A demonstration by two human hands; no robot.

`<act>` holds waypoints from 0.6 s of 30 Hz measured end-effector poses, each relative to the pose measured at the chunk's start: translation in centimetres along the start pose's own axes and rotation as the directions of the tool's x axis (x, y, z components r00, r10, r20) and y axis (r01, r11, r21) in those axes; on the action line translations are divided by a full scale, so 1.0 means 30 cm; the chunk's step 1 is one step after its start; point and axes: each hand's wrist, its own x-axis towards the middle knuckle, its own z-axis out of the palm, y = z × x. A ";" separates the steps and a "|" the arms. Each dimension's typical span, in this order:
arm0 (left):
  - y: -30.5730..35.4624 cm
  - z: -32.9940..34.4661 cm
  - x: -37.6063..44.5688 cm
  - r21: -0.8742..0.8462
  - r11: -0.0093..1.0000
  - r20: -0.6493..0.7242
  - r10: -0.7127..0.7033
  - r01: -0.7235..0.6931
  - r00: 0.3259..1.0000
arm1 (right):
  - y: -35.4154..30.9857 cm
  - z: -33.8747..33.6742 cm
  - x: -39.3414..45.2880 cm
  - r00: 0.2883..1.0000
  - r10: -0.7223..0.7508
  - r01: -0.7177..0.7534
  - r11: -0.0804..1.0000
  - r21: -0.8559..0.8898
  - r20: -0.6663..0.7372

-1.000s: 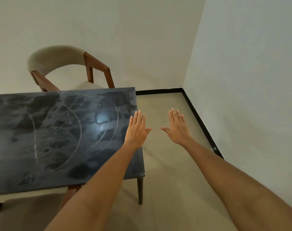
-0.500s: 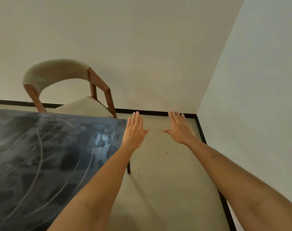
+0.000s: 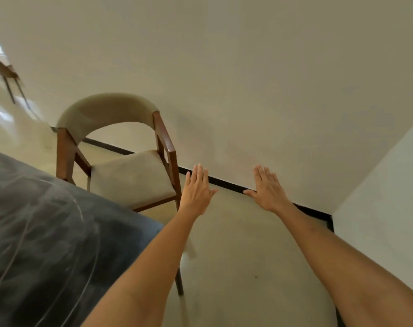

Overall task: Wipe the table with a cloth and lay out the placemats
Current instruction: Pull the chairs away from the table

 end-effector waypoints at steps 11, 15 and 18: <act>-0.179 0.030 0.674 0.003 0.959 -0.004 -0.284 0.284 0.959 | 0.084 -0.096 0.867 0.963 -0.270 0.270 0.963 0.000 -0.020; -0.271 0.061 0.909 -0.006 0.909 -0.016 -0.416 0.416 0.909 | 0.059 -0.099 1.209 0.919 -0.394 0.394 0.919 -0.006 -0.001; -0.337 0.075 1.044 -0.067 0.842 -0.012 -0.536 0.535 0.844 | 0.025 -0.118 1.434 0.861 -0.508 0.508 0.861 -0.029 0.021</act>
